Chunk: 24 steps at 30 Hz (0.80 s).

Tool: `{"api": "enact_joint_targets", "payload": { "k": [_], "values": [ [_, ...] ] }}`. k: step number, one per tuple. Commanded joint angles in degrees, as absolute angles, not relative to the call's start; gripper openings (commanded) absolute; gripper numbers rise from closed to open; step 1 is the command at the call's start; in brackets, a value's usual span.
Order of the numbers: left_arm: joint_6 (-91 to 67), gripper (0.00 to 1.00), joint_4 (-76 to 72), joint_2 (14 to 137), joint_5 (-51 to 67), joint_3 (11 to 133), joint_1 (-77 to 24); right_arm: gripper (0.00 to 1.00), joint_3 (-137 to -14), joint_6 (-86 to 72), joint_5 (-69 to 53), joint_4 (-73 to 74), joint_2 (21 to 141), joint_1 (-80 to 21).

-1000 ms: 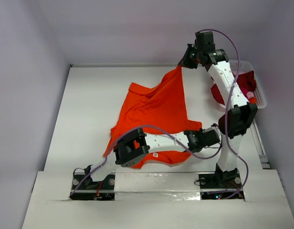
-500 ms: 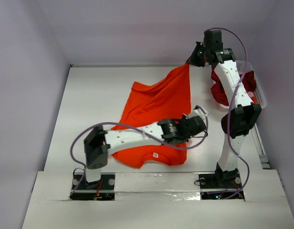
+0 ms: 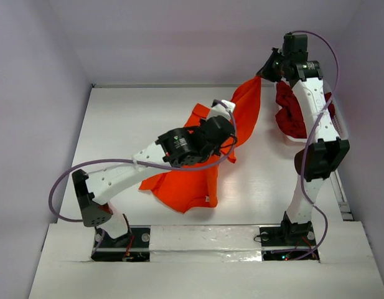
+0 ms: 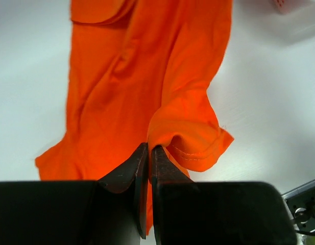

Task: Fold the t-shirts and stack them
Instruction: Flatten the tshirt out

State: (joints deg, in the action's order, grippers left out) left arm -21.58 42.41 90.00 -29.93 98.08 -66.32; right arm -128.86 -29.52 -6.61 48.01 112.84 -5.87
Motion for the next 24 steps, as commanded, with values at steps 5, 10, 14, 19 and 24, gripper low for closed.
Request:
{"api": "enact_joint_targets", "payload": {
  "k": [5,10,14,19,24],
  "values": [
    [-23.29,0.0,49.91,81.22,-32.16,107.82,-57.07,0.0,-131.39,-28.3,-4.48,47.28,108.29,-4.48],
    [-22.94,0.0,51.77,78.15,-36.55,111.1,-52.65,0.0,-132.28,-28.39,-4.57,47.81,105.83,-3.96],
    [-24.95,0.0,53.09,76.91,-39.72,111.71,-50.19,0.0,-129.65,-28.65,-5.27,47.29,101.0,-3.96],
    [-26.36,0.0,50.02,74.01,-41.04,110.75,-49.66,0.0,-119.48,-29.35,-7.2,44.04,92.39,-3.96],
    [-28.03,0.0,46.77,71.11,-40.52,107.23,-49.66,0.0,-108.91,-29.97,-9.14,40.26,81.5,-3.96]
  ]
}}
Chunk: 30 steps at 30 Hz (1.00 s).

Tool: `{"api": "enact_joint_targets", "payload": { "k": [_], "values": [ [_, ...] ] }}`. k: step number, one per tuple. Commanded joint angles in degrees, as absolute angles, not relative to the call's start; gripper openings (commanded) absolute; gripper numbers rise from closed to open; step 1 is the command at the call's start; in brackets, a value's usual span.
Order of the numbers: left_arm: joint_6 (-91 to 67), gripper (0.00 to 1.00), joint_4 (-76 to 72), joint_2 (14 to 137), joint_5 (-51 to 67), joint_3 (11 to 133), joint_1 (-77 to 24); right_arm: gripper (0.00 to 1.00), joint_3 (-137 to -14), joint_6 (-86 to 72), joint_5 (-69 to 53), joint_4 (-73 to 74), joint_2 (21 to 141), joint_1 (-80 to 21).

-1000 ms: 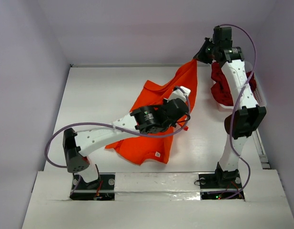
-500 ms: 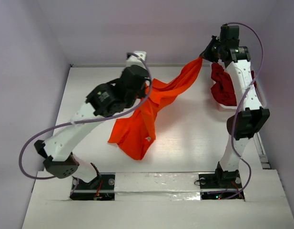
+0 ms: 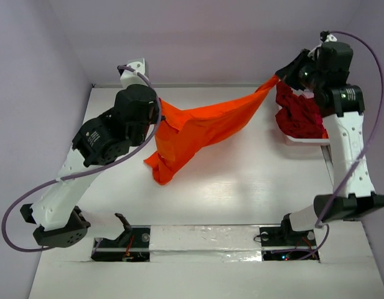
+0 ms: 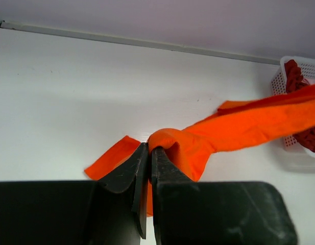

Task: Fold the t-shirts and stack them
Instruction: Flatten the tshirt out

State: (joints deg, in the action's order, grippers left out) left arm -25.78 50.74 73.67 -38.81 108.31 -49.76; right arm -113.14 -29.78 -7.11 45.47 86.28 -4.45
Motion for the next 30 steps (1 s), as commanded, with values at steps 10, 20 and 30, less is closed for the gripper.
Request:
{"api": "enact_joint_targets", "payload": {
  "k": [10,20,30],
  "values": [
    [-29.44,0.0,41.76,59.0,-39.47,104.95,-49.66,0.0,-96.27,-29.44,-11.68,38.77,65.06,-5.19],
    [-30.94,0.0,32.35,43.78,-31.12,94.14,-49.66,0.0,-83.15,-30.06,-15.91,36.91,42.64,-5.8],
    [-30.85,0.0,21.72,32.1,-21.46,84.38,-49.66,0.0,-87.71,-25.67,-11.17,38.41,30.77,-6.33]
  ]
}}
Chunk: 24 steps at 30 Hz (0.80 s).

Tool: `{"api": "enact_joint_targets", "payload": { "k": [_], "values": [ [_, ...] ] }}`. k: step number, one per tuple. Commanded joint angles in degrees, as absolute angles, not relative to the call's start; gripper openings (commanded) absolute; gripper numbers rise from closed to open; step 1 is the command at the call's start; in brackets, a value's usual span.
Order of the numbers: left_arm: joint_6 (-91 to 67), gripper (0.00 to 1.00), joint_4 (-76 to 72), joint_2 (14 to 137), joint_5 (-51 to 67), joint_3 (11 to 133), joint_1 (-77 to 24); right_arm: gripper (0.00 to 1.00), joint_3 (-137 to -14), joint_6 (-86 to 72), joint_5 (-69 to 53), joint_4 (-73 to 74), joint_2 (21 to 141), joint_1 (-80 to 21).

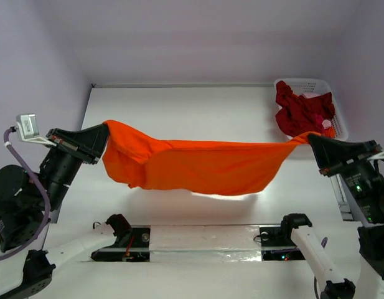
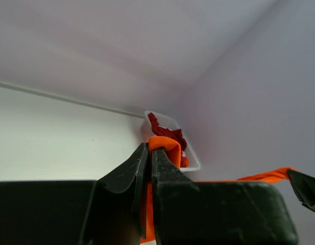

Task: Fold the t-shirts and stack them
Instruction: Flatten the tshirt out

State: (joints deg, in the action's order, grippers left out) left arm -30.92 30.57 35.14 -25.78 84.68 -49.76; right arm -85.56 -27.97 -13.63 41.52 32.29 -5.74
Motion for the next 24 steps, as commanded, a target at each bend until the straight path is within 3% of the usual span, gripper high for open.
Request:
{"api": "enact_joint_targets", "payload": {
  "k": [1,11,24],
  "values": [
    [-30.68,0.0,21.1,31.38,-20.58,84.29,-49.66,0.0,-88.5,-25.58,-10.12,38.5,30.07,-6.33],
    [-29.44,0.0,17.4,23.91,-17.23,83.76,-49.66,0.0,-89.21,-26.54,-10.11,40.42,22.5,-6.33],
    [-32.78,0.0,20.03,25.48,-16.16,87.88,-49.66,0.0,-91.41,-28.74,-12.92,42.63,21.7,-6.33]
  ]
}}
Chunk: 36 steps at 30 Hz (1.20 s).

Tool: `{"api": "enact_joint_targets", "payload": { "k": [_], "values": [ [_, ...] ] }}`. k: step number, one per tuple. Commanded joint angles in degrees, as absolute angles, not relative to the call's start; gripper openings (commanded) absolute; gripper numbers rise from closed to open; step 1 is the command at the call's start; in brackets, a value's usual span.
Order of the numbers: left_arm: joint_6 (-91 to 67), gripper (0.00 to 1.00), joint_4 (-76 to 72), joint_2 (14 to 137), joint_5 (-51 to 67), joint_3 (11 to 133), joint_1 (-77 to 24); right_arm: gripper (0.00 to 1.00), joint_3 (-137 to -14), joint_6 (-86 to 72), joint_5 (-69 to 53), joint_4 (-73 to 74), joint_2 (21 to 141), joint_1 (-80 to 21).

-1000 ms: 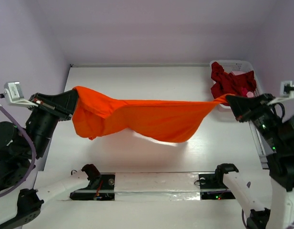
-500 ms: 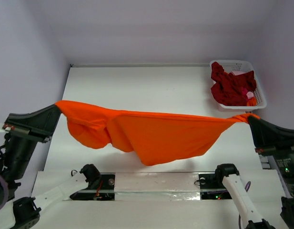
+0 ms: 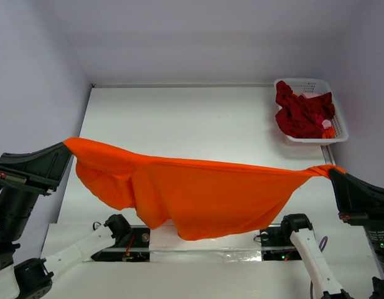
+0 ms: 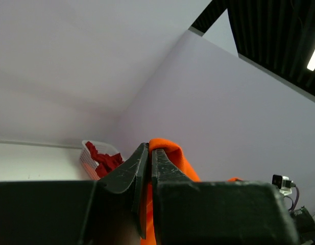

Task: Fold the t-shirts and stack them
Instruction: Flatten the tshirt out

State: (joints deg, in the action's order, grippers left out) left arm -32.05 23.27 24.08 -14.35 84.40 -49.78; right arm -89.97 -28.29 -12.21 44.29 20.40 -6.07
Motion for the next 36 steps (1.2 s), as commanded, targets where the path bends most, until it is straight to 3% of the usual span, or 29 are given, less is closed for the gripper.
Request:
{"api": "enact_joint_targets", "payload": {
  "k": [1,19,27,36],
  "values": [
    [-32.7,0.0,20.3,25.66,-17.48,87.89,-49.66,0.0,-91.15,-28.91,-13.27,42.1,22.14,-6.33],
    [-29.09,0.0,20.74,42.35,-41.21,80.34,-49.66,0.0,-78.49,-27.78,-12.22,31.38,36.2,-6.33],
    [-28.39,0.0,20.29,51.4,-45.7,79.8,-49.66,0.0,-75.15,-28.21,-13.1,28.4,47.34,-6.33],
    [-32.43,0.0,21.8,61.08,-43.86,80.77,-39.82,0.0,-73.21,-32.69,-15.73,21.19,60.19,-6.33]
  ]
}}
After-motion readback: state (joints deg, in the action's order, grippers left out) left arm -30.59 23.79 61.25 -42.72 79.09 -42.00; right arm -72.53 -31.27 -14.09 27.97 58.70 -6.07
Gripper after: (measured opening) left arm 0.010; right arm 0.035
